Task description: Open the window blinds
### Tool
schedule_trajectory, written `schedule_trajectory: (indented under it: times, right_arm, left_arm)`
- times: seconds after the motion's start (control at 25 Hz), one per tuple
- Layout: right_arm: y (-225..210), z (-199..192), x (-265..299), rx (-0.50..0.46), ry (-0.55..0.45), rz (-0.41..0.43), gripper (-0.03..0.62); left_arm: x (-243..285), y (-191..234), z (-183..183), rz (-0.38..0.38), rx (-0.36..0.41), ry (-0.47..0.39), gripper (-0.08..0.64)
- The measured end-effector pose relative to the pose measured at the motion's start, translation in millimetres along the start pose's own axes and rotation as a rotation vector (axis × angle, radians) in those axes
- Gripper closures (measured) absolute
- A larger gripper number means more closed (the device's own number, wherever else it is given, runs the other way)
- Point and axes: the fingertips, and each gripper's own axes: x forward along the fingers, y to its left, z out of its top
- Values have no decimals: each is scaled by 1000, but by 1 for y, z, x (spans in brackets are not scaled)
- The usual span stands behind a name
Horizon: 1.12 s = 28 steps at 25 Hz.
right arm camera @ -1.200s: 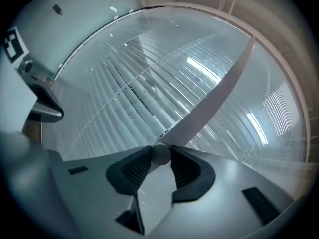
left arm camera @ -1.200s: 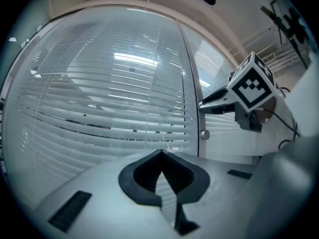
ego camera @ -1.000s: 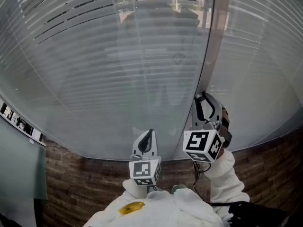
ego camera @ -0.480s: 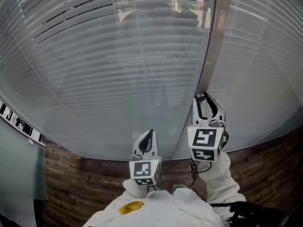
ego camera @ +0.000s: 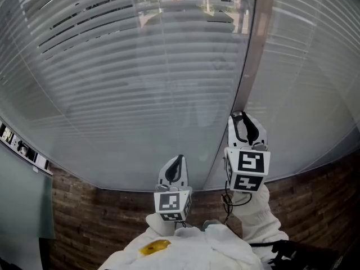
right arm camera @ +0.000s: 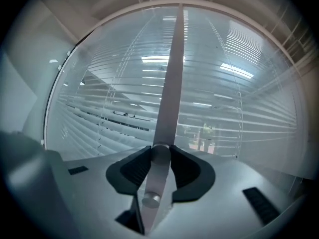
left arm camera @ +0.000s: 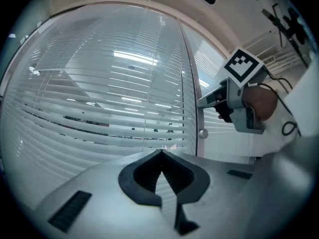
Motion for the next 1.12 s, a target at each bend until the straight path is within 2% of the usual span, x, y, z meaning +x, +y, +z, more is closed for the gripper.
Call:
schedule_trajectory:
  times: [0.16, 0.64, 1.12]
  right_arm:
    - [-1, 0, 0, 74, -11, 10, 459]
    - [-7, 4, -2, 402, -72, 48, 459]
    - [-12, 3, -3, 705, -107, 93, 459]
  left_arm:
    - [0, 0, 0, 1, -1, 0, 560]
    - [-2, 0, 1, 16, -13, 8, 560]
    - [1, -2, -5, -5, -9, 1, 560]
